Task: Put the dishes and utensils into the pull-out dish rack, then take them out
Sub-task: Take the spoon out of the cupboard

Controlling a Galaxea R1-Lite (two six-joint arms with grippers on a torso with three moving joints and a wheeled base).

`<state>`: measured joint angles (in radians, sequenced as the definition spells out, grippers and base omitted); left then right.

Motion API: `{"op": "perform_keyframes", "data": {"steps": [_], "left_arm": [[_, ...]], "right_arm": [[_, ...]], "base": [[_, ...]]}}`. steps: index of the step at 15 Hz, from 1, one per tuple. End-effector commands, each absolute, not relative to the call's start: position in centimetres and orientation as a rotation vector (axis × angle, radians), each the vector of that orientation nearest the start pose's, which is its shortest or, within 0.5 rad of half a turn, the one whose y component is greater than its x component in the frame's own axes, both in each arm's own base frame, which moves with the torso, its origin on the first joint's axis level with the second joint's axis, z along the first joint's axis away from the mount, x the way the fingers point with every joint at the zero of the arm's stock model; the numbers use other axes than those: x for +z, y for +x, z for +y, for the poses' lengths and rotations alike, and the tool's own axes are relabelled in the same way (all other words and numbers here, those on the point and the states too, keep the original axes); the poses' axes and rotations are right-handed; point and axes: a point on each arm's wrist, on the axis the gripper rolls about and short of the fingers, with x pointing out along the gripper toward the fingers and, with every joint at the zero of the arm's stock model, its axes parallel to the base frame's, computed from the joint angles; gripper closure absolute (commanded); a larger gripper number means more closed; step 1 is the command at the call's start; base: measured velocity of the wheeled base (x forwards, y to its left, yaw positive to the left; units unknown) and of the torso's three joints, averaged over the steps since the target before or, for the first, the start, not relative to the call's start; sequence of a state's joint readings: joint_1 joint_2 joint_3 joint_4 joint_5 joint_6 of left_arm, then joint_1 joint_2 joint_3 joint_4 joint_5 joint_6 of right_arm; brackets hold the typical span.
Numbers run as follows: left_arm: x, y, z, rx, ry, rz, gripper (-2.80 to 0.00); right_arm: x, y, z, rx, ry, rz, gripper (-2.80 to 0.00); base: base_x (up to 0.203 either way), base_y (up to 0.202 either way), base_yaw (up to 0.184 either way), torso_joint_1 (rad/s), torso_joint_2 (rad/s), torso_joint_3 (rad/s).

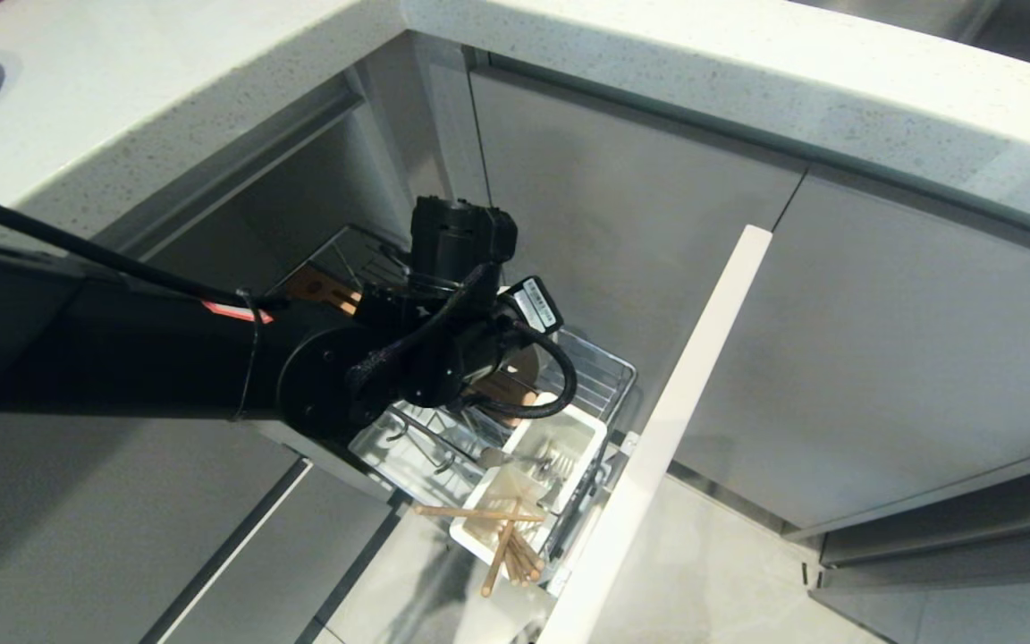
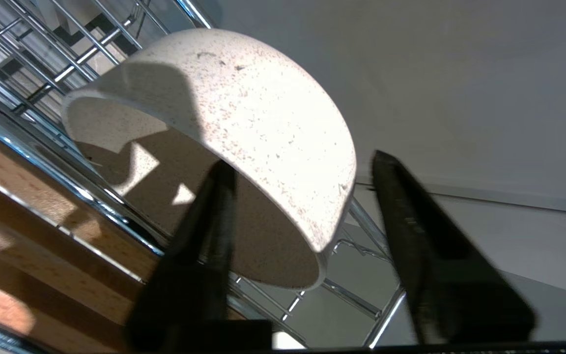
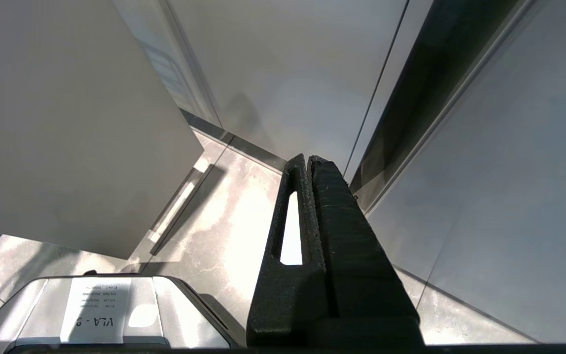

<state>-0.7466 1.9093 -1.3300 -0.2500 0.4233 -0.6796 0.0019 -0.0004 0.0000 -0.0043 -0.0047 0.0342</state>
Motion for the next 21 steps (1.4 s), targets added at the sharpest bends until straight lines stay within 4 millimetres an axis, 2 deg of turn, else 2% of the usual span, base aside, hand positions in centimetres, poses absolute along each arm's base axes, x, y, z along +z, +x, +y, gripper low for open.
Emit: {"op": "perform_keyframes", "data": {"steps": [1,7,11,21], "left_arm": [[22.5,28.3,-25.0,-0.214,-0.502,0.355,0.0],[22.8,27.7,-24.9,-0.226,-0.501,0.357,0.0],[23.8,26.9,-24.7,-0.243,-0.516,0.34,0.0],[29.5,22.1,-22.2,-0.339,-0.599,0.231,0.0]], "right_arm": [[7.5,-2.3,0.0,-0.002,0.035,-0.008,0.0],[7.5,-2.3,0.0,-0.004,0.035,-0.008,0.0],[7.5,-2.3,0.0,-0.002,0.035,-0.008,0.0],[7.5,-2.3,0.0,-0.001,0.035,-0.008,0.0]], "base": [[0.0,0.0,0.0,0.0,0.0,0.0],[0.0,0.0,0.0,0.0,0.0,0.0],[0.0,0.0,0.0,0.0,0.0,0.0],[0.0,0.0,0.0,0.0,0.0,0.0]]}}
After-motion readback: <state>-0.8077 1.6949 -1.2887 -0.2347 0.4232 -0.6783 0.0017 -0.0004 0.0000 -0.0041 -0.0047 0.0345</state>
